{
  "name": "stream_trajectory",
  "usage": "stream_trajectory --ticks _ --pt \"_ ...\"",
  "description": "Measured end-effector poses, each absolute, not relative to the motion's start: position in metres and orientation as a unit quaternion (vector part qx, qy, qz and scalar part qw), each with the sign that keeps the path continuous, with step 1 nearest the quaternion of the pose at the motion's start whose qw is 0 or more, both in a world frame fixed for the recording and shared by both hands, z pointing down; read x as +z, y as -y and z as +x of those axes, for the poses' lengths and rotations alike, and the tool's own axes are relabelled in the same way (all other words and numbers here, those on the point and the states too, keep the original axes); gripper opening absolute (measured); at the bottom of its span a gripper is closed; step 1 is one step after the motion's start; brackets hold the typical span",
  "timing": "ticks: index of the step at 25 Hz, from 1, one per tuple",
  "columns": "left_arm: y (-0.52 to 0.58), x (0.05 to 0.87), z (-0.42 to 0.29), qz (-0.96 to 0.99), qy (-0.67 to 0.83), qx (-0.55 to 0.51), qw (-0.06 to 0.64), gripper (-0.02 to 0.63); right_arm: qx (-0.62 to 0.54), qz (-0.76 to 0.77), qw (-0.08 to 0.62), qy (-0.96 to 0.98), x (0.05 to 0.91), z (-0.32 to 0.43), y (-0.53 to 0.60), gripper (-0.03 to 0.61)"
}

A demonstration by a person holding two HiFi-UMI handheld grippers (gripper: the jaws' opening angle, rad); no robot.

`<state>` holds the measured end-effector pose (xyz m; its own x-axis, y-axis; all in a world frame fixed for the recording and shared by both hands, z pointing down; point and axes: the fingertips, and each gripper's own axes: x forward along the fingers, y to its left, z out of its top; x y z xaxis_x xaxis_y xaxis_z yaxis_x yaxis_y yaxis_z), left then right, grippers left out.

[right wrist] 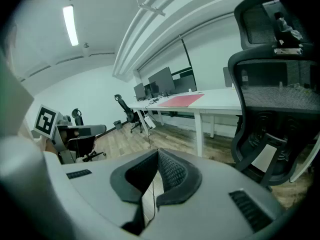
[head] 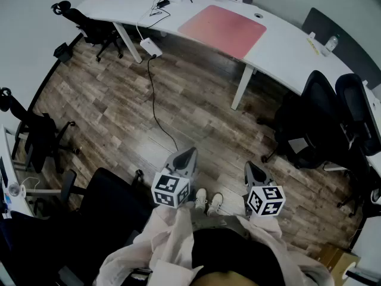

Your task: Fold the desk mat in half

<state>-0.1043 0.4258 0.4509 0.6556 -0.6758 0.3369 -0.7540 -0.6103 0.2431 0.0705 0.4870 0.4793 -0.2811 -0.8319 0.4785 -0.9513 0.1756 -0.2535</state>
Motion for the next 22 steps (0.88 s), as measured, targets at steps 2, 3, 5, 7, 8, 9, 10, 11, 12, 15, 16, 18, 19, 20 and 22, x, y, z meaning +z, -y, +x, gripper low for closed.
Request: stream_trajectory --ticks 2,3,5,7,8,9,10,11,12,15,16,18,19,20,22 --pt "-0.427 0.451 -0.105 0.891 0.402 0.103 0.185 0.028 0.248 0.584 0.123 0.763 0.477 0.069 -0.486 0.012" --pt "-0.428 0.451 -0.105 0.891 0.402 0.103 0.184 0.028 0.244 0.583 0.125 0.765 0.476 0.068 -0.485 0.012" --pt "-0.428 0.450 -0.104 0.893 0.399 0.104 0.179 0.028 0.239 0.585 0.121 0.766 0.473 0.067 -0.484 0.012" --pt "-0.429 0.448 -0.102 0.897 0.393 0.104 0.176 0.028 0.233 0.589 0.115 0.766 0.468 0.066 -0.484 0.012" --pt "-0.430 0.447 -0.101 0.898 0.390 0.104 0.175 0.028 0.228 0.591 0.113 0.765 0.465 0.065 -0.485 0.012" --pt "-0.431 0.446 -0.101 0.900 0.387 0.103 0.173 0.028 0.223 0.593 0.114 0.765 0.463 0.065 -0.486 0.014" --pt "-0.432 0.445 -0.100 0.902 0.384 0.103 0.170 0.028 0.217 0.595 0.116 0.765 0.461 0.064 -0.486 0.014" --pt "-0.432 0.444 -0.100 0.904 0.381 0.103 0.167 0.028 0.212 0.596 0.118 0.765 0.460 0.063 -0.485 0.012" --pt "-0.432 0.444 -0.099 0.905 0.378 0.103 0.164 0.028 0.207 0.597 0.119 0.766 0.458 0.063 -0.484 0.012" --pt "-0.432 0.445 -0.100 0.908 0.372 0.104 0.160 0.028 0.193 0.602 0.126 0.765 0.458 0.062 -0.483 0.014" --pt "-0.432 0.446 -0.101 0.910 0.369 0.104 0.160 0.028 0.189 0.603 0.129 0.764 0.459 0.062 -0.484 0.014" --pt "-0.431 0.449 -0.104 0.911 0.364 0.104 0.160 0.028 0.185 0.607 0.134 0.761 0.462 0.060 -0.484 0.014" --pt "-0.430 0.451 -0.106 0.912 0.362 0.105 0.161 0.028 0.185 0.609 0.135 0.760 0.464 0.058 -0.484 0.014" --pt "-0.430 0.453 -0.107 0.913 0.359 0.107 0.162 0.028 0.185 0.610 0.136 0.759 0.465 0.057 -0.484 0.014" --pt "-0.428 0.459 -0.109 0.914 0.354 0.114 0.164 0.028 0.186 0.610 0.138 0.757 0.468 0.052 -0.483 0.014"
